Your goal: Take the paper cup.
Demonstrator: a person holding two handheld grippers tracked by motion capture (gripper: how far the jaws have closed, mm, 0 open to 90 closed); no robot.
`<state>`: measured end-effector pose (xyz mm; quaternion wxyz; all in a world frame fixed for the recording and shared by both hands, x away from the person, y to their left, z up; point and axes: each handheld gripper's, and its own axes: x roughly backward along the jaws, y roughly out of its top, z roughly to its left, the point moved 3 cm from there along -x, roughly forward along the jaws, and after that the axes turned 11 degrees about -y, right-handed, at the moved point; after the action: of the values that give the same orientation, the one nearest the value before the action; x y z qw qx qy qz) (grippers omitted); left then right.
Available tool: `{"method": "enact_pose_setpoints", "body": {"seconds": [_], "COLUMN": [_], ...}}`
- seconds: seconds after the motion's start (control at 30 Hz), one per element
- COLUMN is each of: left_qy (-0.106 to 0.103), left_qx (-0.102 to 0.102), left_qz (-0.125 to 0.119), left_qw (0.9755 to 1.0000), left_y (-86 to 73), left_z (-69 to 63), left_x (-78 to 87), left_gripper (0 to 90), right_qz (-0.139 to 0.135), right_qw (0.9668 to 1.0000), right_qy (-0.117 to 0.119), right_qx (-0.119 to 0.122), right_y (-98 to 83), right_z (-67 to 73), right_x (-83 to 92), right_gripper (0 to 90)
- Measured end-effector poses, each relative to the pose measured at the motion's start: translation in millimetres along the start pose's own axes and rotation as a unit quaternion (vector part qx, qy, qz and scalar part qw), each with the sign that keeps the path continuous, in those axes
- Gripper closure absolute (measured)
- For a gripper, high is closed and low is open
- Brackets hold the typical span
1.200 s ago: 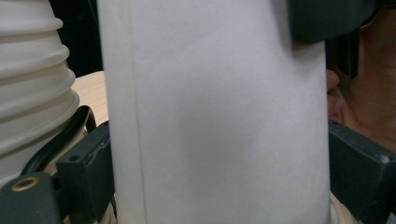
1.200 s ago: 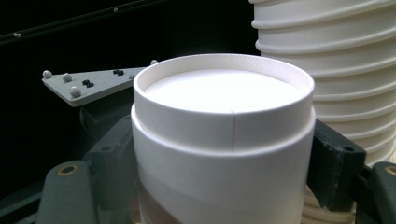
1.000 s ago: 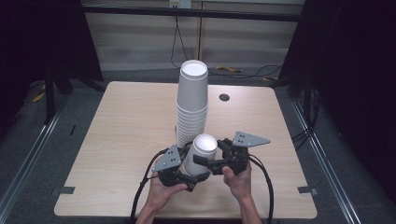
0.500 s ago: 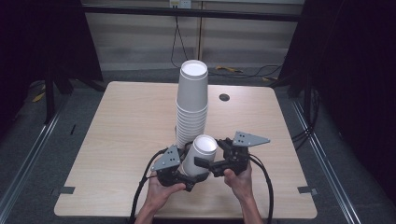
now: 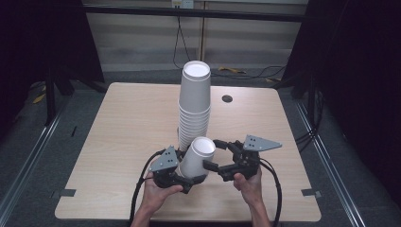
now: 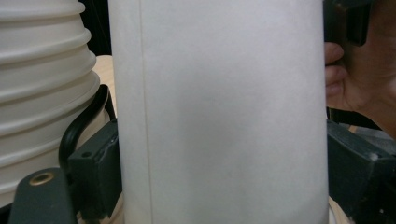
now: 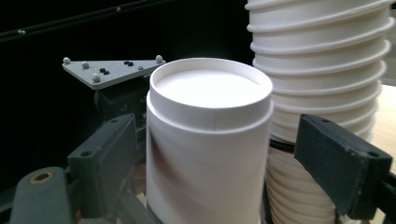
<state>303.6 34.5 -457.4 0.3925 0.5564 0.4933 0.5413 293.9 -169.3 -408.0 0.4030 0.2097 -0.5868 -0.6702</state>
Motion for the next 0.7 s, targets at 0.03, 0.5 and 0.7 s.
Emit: {"method": "enact_pose_setpoints", "body": {"seconds": [0.03, 0.5, 0.7], "left_qy": [-0.003, -0.005, -0.003], "left_qx": [0.004, -0.003, -0.010], "left_qz": [0.001, 0.059, 0.078], "left_qw": [1.0000, 0.9982, 0.9969], "left_y": [0.4, 3.4, 6.5], "left_z": [0.1, 0.8, 1.9], "left_x": [0.4, 3.6, 5.5], "left_gripper": [13.3, 13.6, 13.6], "right_qz": [-0.001, 0.007, 0.023], "right_qw": [1.0000, 0.9998, 0.9994], "right_qy": [0.005, -0.014, -0.018], "right_qx": [0.000, 0.011, 0.017], "right_y": [-0.6, -5.8, -6.6], "right_z": [-0.5, -13.6, -16.5], "right_x": [1.9, 22.4, 25.3], "right_gripper": [13.6, 13.6, 13.6]}}
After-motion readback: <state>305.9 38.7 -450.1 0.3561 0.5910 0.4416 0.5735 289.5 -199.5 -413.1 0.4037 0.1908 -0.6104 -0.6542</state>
